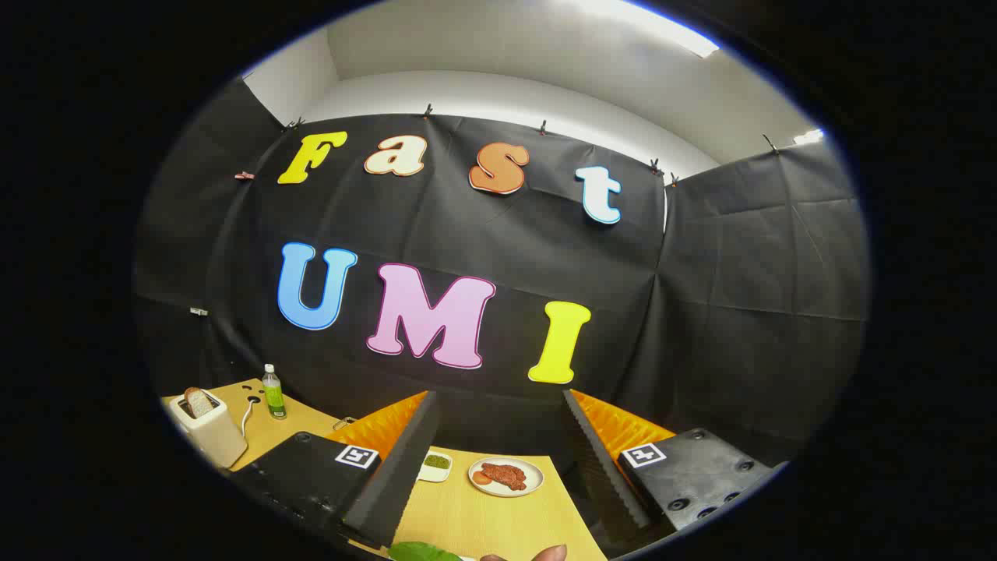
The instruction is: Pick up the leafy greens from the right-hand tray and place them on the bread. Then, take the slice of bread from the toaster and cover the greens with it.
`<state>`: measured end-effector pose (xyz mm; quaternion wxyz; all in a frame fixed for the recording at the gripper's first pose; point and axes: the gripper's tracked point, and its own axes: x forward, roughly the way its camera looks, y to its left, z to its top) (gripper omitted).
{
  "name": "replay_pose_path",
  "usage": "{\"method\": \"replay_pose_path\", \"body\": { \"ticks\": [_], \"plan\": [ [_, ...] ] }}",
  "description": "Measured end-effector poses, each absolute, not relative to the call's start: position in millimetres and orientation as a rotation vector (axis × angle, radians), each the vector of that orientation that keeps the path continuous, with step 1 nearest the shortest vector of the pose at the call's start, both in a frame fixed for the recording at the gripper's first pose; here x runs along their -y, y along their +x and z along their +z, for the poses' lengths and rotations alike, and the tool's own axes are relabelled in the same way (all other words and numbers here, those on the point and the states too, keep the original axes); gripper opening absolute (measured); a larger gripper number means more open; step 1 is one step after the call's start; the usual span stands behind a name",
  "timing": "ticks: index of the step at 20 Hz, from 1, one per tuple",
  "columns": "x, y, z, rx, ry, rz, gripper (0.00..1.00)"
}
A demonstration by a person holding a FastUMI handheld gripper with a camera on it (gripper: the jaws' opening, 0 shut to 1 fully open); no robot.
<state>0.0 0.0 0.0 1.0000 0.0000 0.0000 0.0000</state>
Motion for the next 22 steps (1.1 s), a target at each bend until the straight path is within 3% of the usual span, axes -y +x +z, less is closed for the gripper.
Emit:
{"method": "replay_pose_path", "body": {
  "ticks": [22],
  "plan": [
    [8, -10, -8, -0.009, 0.021, -0.007, 0.97]
  ]
}}
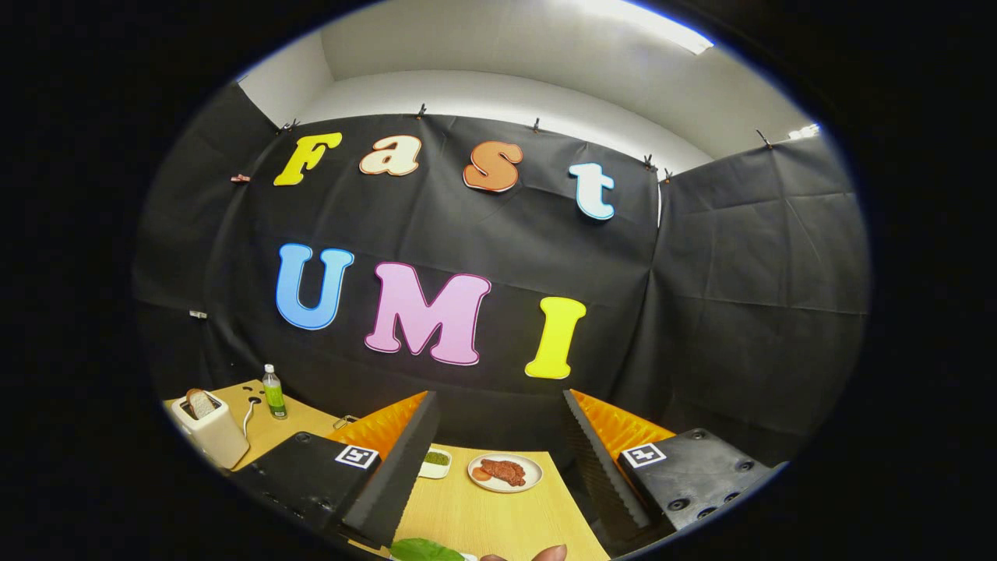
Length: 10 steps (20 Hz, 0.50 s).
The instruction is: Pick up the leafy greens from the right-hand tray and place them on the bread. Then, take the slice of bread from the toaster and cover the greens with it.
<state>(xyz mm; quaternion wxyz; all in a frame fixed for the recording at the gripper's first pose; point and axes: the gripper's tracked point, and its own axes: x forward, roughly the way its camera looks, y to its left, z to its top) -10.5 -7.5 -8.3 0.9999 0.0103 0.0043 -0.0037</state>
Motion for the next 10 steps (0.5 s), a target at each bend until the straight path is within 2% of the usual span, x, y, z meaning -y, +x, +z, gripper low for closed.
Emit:
{"method": "replay_pose_path", "body": {
  "ticks": [3, 10],
  "plan": [
    [6, -18, -15, -0.017, 0.023, 0.006, 0.97],
    [-25, -34, -54, -0.086, 0.031, 0.193, 0.97]
  ]
}}
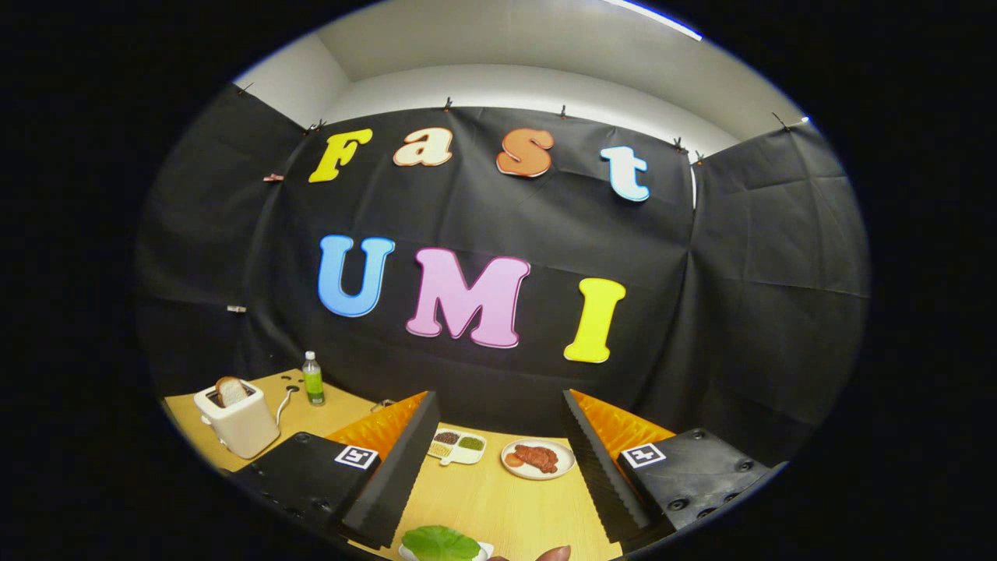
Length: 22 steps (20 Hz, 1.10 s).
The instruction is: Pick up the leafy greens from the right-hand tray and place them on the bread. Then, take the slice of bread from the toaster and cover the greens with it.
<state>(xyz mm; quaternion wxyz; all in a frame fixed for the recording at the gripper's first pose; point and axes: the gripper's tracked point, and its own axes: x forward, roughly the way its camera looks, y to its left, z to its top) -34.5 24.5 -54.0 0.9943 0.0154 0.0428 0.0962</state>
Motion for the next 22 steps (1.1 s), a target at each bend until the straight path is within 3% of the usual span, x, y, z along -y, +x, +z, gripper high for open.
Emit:
{"method": "replay_pose_path", "body": {
  "ticks": [9, 15, 19, 22],
  "plan": [
    [-68, -74, -186, -0.392, -0.036, 0.438, 0.98],
    [-82, -94, -296, -0.642, -0.048, 0.476, 0.95],
    [-93, -113, -362, -0.808, -0.057, 0.493, 0.87],
    [-102, -124, -399, -0.913, -0.061, 0.498, 0.71]
  ]
}}
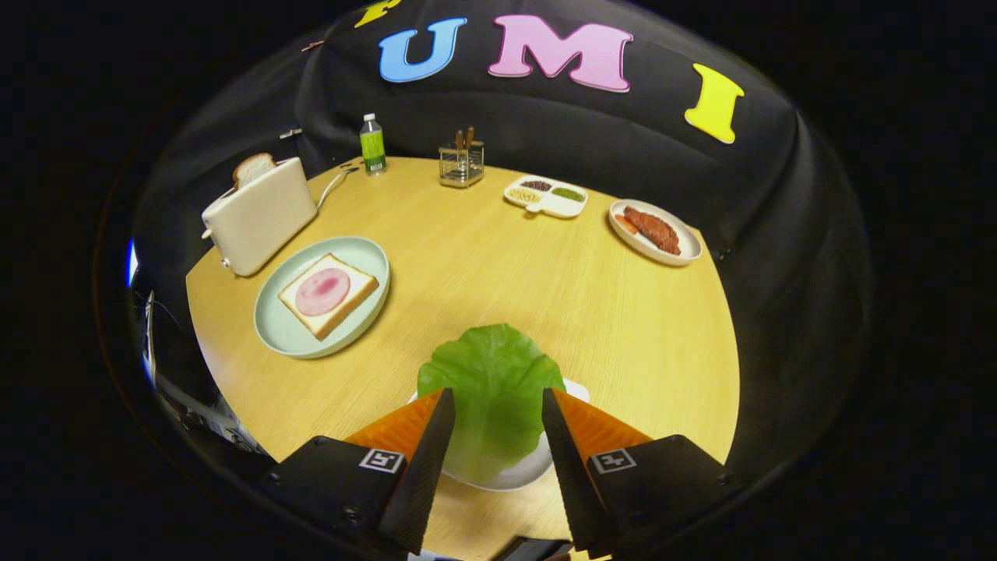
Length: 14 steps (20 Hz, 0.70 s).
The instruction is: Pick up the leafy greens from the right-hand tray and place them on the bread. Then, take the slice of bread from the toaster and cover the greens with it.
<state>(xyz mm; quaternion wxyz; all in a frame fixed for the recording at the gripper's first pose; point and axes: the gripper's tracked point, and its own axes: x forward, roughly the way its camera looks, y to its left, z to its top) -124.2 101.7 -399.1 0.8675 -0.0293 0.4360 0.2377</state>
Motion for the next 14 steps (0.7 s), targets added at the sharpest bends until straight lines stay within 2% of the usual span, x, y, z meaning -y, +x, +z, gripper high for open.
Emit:
{"method": "replay_pose_path", "body": {
  "ticks": [7, 9, 12, 13, 14],
  "plan": [
    [-112, -126, -442, -1.039, -0.070, 0.476, 0.67],
    [-113, -134, -453, -1.080, -0.061, 0.486, 0.60],
    [-107, -132, -451, -1.097, 0.000, 0.441, 0.55],
    [-106, -132, -450, -1.090, -0.007, 0.449, 0.46],
    [-108, -134, -450, -1.093, -0.015, 0.454, 0.31]
  ]
}}
